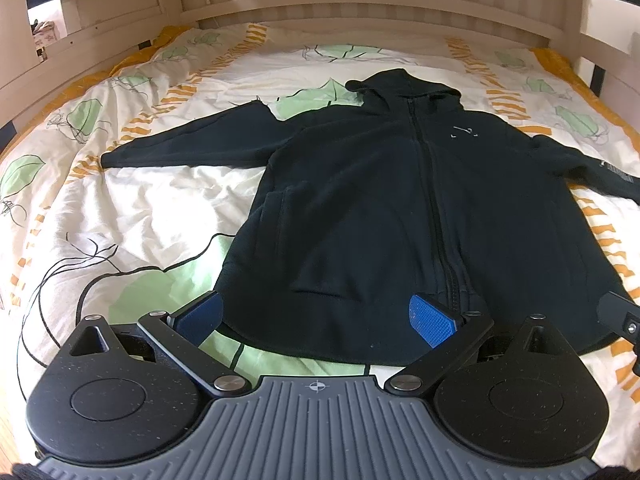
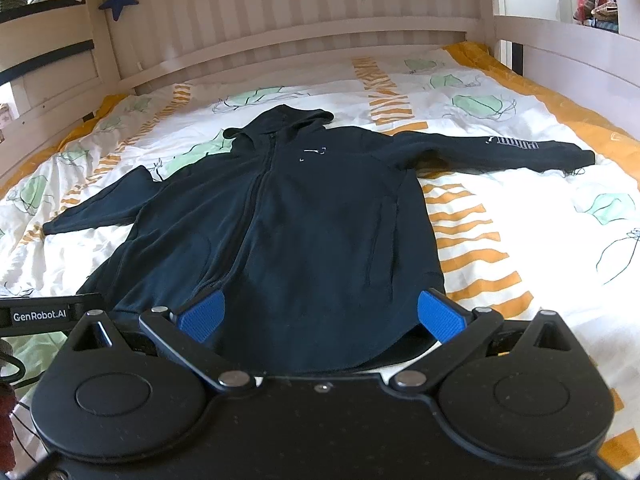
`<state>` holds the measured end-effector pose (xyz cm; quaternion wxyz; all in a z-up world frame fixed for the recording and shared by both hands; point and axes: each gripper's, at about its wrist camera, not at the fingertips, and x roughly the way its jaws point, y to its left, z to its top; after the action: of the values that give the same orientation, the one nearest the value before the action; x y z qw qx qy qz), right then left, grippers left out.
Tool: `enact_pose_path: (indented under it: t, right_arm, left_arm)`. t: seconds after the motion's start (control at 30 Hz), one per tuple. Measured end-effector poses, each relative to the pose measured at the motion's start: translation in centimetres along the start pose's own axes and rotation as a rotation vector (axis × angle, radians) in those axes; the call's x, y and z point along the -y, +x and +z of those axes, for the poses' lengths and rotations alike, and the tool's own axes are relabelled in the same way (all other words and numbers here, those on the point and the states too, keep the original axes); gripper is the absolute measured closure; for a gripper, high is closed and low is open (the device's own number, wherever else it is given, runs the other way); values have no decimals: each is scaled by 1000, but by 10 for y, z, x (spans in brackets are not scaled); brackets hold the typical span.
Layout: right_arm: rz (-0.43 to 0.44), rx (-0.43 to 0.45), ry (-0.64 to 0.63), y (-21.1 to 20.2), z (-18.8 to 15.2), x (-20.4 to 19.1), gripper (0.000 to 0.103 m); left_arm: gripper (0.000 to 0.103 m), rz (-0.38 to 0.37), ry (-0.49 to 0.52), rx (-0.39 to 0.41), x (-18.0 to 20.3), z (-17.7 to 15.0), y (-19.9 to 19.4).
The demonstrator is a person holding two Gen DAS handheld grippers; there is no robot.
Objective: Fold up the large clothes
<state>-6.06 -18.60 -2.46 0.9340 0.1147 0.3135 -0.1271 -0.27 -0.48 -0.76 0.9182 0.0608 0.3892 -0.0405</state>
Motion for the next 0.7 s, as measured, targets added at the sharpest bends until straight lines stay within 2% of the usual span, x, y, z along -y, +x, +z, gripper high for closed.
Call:
enact_pose_path:
  t: [0.7]
  right_arm:
    - [25,-25,19,7,1,-1,1]
  left_arm:
    - [2,-14,-5,-33,0,0,11]
